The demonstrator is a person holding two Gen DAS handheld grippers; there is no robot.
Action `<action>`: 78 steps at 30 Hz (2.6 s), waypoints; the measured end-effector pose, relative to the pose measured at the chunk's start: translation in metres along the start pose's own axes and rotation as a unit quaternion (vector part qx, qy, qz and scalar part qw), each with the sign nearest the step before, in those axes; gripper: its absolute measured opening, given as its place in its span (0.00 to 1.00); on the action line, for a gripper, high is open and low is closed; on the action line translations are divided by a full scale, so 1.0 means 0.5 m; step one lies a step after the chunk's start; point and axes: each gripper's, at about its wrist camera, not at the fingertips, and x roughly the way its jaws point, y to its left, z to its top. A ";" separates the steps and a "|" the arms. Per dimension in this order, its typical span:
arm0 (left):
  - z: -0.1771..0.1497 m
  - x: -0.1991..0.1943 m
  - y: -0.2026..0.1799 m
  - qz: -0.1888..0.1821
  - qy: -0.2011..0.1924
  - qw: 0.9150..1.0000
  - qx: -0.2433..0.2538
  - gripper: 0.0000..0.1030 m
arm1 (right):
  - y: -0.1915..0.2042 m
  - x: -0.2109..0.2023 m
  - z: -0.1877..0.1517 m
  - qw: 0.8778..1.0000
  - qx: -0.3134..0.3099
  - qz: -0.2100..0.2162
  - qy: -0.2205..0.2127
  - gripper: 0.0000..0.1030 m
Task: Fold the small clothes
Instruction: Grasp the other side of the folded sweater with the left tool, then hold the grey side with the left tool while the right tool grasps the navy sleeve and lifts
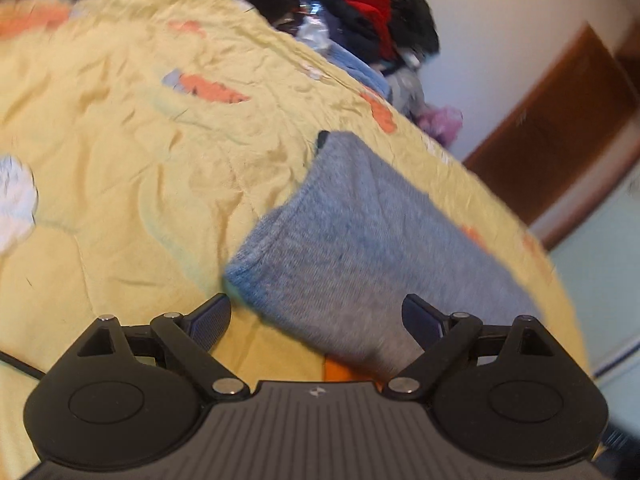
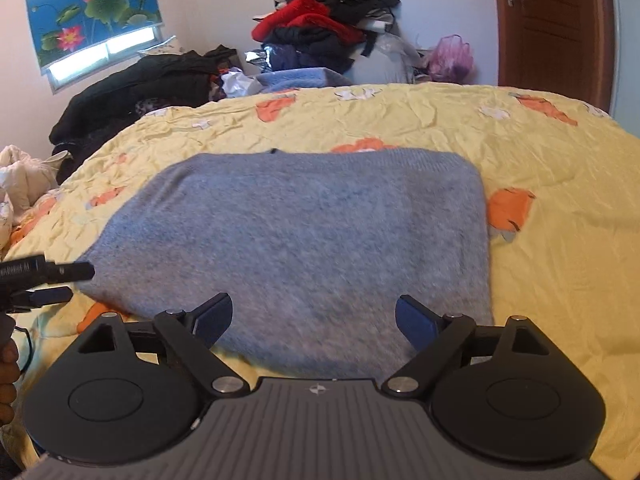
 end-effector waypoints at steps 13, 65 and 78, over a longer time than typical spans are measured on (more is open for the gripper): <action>0.035 0.062 0.037 -0.025 0.007 0.992 -0.122 0.28 | 0.048 0.034 0.028 0.999 -0.013 0.020 0.028 0.87; -0.177 0.084 -0.435 -0.091 -0.003 0.917 0.388 0.06 | -0.078 0.198 0.348 0.978 -0.020 0.187 0.095 0.14; -0.322 0.155 -0.532 -0.093 0.061 0.877 0.467 0.07 | -0.396 0.183 0.177 0.961 0.212 0.163 0.072 0.49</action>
